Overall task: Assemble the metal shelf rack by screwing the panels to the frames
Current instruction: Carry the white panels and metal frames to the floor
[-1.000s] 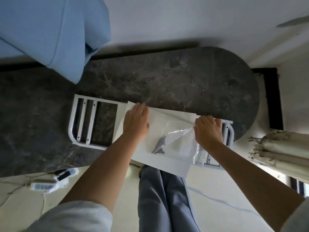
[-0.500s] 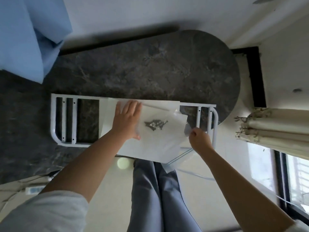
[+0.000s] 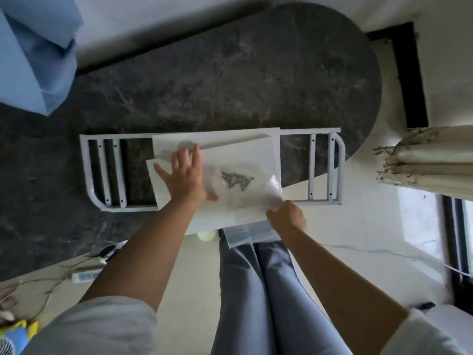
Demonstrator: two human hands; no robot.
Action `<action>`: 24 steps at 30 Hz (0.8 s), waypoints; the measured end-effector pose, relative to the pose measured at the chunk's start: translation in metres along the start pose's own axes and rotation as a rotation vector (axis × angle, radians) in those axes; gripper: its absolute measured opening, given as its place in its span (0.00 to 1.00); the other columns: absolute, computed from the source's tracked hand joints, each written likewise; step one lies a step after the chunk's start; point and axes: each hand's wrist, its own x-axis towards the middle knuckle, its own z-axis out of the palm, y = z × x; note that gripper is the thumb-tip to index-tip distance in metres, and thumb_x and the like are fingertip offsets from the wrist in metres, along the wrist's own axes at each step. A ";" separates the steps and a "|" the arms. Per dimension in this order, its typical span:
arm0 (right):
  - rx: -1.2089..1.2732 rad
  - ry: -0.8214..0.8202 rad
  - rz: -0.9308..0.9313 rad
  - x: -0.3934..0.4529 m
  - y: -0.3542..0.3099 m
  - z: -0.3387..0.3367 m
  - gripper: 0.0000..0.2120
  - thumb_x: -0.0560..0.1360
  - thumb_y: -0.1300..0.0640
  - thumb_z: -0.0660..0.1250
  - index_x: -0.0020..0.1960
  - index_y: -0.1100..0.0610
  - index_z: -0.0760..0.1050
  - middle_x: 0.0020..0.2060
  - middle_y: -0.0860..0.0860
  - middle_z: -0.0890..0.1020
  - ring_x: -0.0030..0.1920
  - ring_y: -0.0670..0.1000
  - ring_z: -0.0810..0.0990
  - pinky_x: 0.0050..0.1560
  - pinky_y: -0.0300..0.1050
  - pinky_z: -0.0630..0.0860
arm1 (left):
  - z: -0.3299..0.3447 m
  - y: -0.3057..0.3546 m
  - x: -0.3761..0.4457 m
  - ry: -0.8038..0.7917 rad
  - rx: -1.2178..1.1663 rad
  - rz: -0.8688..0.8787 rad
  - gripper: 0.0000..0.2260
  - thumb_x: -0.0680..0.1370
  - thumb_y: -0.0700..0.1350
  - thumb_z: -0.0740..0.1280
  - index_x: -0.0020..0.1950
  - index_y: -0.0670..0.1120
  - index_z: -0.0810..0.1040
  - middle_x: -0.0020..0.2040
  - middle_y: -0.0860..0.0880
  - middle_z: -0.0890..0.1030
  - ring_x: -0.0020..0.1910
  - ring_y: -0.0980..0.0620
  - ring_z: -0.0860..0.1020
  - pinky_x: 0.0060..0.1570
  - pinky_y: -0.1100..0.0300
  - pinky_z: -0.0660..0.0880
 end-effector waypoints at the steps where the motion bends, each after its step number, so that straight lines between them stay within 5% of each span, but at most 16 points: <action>1: 0.029 -0.022 0.020 -0.004 0.004 0.004 0.16 0.74 0.55 0.61 0.59 0.61 0.71 0.52 0.57 0.79 0.51 0.57 0.78 0.44 0.42 0.68 | 0.001 0.001 -0.003 -0.018 -0.002 -0.009 0.58 0.63 0.61 0.75 0.76 0.50 0.37 0.76 0.45 0.45 0.75 0.44 0.43 0.68 0.33 0.42; 7: 0.195 -0.025 0.041 0.002 0.008 0.004 0.15 0.72 0.59 0.64 0.57 0.64 0.74 0.42 0.54 0.74 0.42 0.52 0.72 0.38 0.38 0.68 | 0.011 -0.003 -0.013 -0.022 0.070 -0.009 0.56 0.62 0.65 0.73 0.76 0.44 0.43 0.75 0.39 0.49 0.74 0.39 0.49 0.69 0.36 0.44; 15: 0.261 0.100 -0.058 -0.004 0.009 -0.006 0.15 0.72 0.59 0.66 0.55 0.66 0.72 0.44 0.56 0.77 0.42 0.54 0.74 0.40 0.44 0.70 | 0.003 -0.010 -0.011 -0.065 -0.020 0.014 0.54 0.65 0.62 0.74 0.75 0.37 0.47 0.74 0.37 0.52 0.73 0.40 0.53 0.71 0.42 0.50; 20: 0.250 0.132 -0.121 -0.012 -0.005 -0.026 0.09 0.72 0.63 0.66 0.51 0.65 0.73 0.40 0.54 0.76 0.37 0.51 0.73 0.32 0.39 0.69 | -0.006 -0.042 0.002 0.020 -0.336 0.139 0.31 0.69 0.53 0.74 0.62 0.35 0.68 0.61 0.37 0.72 0.60 0.39 0.70 0.58 0.50 0.68; 24: 0.128 0.190 -0.083 -0.014 -0.023 -0.041 0.14 0.74 0.65 0.62 0.59 0.66 0.68 0.47 0.58 0.78 0.50 0.59 0.77 0.38 0.41 0.69 | -0.012 -0.055 -0.015 -0.075 -0.507 0.223 0.13 0.76 0.49 0.68 0.49 0.40 0.71 0.48 0.43 0.74 0.50 0.44 0.75 0.46 0.54 0.69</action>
